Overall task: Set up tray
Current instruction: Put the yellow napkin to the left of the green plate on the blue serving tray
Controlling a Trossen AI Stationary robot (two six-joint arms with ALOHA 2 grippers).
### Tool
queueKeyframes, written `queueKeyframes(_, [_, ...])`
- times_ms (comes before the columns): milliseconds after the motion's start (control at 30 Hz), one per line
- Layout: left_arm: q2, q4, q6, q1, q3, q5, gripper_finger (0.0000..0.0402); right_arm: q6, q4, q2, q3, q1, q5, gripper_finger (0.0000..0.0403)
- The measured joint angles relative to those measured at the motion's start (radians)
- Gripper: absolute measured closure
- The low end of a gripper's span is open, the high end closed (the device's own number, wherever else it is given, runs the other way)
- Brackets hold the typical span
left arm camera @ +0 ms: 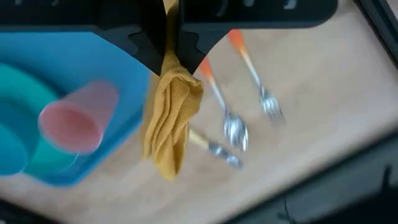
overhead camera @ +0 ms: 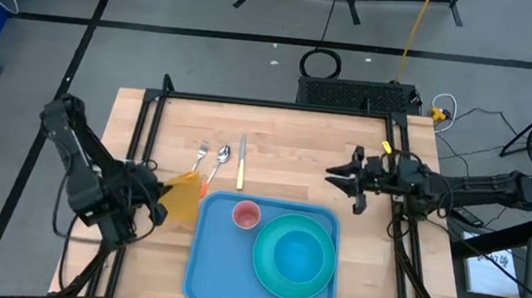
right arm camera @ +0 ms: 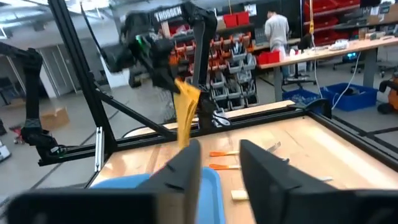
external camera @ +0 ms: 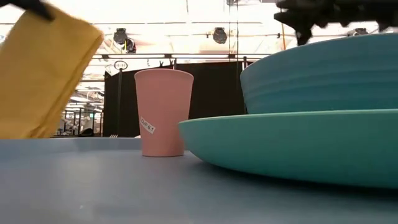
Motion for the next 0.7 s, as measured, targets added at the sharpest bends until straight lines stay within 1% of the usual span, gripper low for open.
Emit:
queueKeyframes(167, [0.001, 0.024, 0.342, 0.140, 0.173, -0.071, 0.0394, -0.018, -0.138, 0.191, 0.239, -0.003, -0.003, 0.0199])
queueKeyframes(267, [0.002, 0.095, 0.575, 0.243, 0.243, -0.078, 0.0394, -0.068, -0.158, 0.295, 0.361, -0.018, -0.005, 0.0161])
queueKeyframes(333, [0.002, 0.165, 0.727, 0.310, 0.272, -0.070, 0.0394, -0.107, -0.209, 0.355, 0.456, -0.031, -0.004, 0.0142])
queueKeyframes(400, [0.002, 0.248, 0.867, 0.370, 0.284, -0.057, 0.0394, -0.149, -0.312, 0.424, 0.575, -0.054, -0.023, 0.0129])
queueKeyframes(467, [0.002, 0.331, 1.001, 0.430, 0.284, -0.021, 0.0394, -0.212, -0.423, 0.498, 0.692, -0.071, -0.028, 0.0122])
queueKeyframes(567, [0.011, 0.430, 1.149, 0.513, 0.284, 0.025, 0.0394, -0.286, -0.593, 0.617, 0.870, -0.093, -0.028, 0.0120])
queueKeyframes(633, [0.023, 0.482, 1.228, 0.558, 0.284, 0.033, 0.0394, -0.305, -0.662, 0.686, 0.959, -0.107, -0.032, 0.0122])
queueKeyframes(700, [0.029, 0.529, 1.306, 0.594, 0.284, 0.056, 0.0394, -0.346, -0.686, 0.746, 1.016, -0.119, -0.058, 0.0123])
